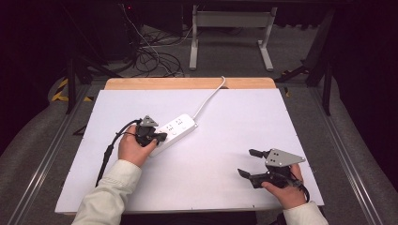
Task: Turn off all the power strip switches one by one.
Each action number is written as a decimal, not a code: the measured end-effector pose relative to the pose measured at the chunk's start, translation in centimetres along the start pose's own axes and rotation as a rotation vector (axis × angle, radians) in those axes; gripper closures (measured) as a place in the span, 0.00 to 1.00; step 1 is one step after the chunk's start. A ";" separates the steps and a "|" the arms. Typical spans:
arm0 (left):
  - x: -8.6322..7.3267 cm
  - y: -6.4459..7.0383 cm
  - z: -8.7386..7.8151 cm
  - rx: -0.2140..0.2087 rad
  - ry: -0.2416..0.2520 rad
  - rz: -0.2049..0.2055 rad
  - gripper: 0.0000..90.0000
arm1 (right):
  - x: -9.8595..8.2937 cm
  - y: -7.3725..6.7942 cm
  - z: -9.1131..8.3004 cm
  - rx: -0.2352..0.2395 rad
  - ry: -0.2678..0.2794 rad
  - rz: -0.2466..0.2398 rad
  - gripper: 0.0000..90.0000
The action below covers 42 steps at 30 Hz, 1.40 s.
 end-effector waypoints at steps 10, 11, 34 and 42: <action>0.0 0.2 0.1 0.024 -0.017 0.011 1.00 | 0.0 0.0 0.0 0.000 -0.001 -0.003 0.22; 0.0 0.2 0.1 0.023 -0.016 0.013 1.00 | 0.0 0.0 0.0 0.000 -0.001 -0.003 0.22; 0.1 0.2 -0.2 0.071 0.003 0.045 1.00 | 0.0 -0.1 0.0 0.004 0.000 -0.001 0.22; 1.9 1.0 -3.1 0.011 0.135 0.015 1.00 | -0.1 0.1 0.1 0.005 -0.002 0.003 0.22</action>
Point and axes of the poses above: each handheld gripper's, and its own axes: z roughly forward along the jaws, x roughly out of its top, y roughly to its right, the point moved 6 cm from there along z, roughly forward along the jaws, and after that the axes turned 15 degrees about -x, right-handed, at the moved point
